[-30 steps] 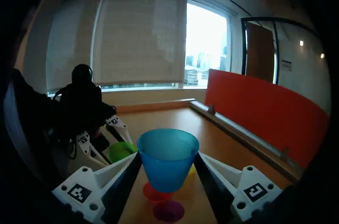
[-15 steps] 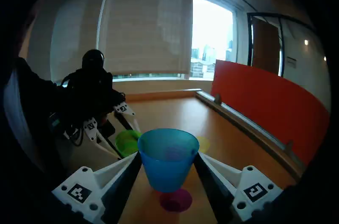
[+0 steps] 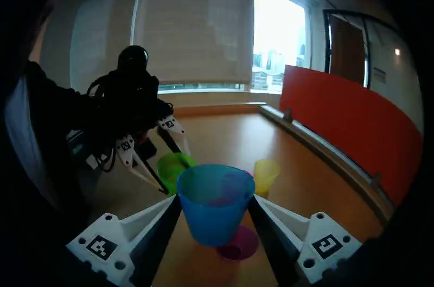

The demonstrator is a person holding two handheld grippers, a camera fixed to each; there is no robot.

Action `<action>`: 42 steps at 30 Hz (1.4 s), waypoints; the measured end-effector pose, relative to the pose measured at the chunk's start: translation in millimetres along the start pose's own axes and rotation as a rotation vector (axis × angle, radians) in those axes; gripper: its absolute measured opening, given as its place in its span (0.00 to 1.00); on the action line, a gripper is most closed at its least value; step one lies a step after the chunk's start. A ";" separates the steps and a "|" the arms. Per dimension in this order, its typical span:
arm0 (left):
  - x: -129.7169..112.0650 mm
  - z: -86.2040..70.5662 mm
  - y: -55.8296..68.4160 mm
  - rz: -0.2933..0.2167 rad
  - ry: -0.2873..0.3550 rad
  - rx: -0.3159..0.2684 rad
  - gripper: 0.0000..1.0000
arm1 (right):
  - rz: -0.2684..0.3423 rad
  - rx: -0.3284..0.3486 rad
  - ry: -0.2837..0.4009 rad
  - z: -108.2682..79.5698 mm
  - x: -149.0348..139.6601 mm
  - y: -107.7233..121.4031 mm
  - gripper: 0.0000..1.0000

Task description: Pour water

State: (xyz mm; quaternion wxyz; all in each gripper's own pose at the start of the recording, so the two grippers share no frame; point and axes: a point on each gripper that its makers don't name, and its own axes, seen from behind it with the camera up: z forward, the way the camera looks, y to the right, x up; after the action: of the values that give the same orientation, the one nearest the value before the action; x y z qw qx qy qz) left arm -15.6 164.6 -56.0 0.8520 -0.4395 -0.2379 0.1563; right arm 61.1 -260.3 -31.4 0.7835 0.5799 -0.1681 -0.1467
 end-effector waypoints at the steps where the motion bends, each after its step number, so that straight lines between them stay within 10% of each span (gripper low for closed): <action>1: -0.8 0.5 0.3 0.001 -0.004 -0.003 0.82 | 0.000 0.003 -0.004 0.1 -2.6 -1.2 0.88; 42: -37.5 31.2 4.3 0.022 -0.170 -0.082 0.82 | -0.066 0.148 -0.162 19.7 -90.8 -47.8 0.88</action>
State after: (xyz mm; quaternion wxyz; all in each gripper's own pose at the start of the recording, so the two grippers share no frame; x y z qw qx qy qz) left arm -64.2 170.2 -54.0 0.8082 -0.4618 -0.3107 0.1924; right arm -30.9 -252.2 -80.3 0.7172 0.6276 -0.2220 -0.2062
